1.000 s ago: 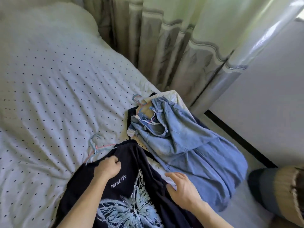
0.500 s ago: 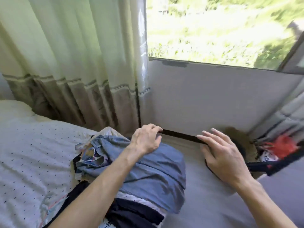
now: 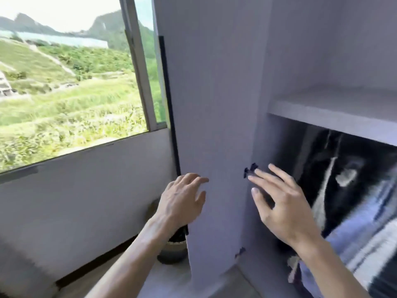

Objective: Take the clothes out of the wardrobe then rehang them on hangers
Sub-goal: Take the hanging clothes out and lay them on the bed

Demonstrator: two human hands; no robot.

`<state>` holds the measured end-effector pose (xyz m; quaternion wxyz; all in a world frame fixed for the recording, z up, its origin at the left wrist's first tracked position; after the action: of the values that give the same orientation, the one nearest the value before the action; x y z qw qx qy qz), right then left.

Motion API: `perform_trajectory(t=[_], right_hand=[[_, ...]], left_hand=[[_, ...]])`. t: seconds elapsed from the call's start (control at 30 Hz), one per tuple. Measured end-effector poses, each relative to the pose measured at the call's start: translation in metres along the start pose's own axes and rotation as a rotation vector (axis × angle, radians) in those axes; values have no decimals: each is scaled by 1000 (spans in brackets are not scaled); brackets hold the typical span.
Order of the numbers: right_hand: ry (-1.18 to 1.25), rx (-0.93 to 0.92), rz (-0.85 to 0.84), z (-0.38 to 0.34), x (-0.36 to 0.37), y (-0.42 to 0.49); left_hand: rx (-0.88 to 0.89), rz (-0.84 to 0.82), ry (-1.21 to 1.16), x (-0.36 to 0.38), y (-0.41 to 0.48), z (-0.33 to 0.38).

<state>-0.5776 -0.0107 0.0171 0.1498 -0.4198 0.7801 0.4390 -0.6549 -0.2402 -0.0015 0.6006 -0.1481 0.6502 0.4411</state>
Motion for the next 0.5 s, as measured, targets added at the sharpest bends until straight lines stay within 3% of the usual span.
perform_trajectory(t=[0.27, 0.5], right_hand=[[-241, 188, 261, 82, -64, 35], [-475, 291, 488, 140, -99, 81]], left_hand=[[273, -62, -166, 69, 143, 63], [442, -95, -265, 113, 237, 76]])
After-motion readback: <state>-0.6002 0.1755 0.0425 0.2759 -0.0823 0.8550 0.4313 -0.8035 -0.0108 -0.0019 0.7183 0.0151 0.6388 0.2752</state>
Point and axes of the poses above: each hand's wrist, its own y-axis towards the middle knuckle, its own x-axis out of the palm, z = x × y, the point moved 4 cm from there along y, towards the middle knuckle, and after that the axes turned 15 degrees about x, right-handed, at the moved point
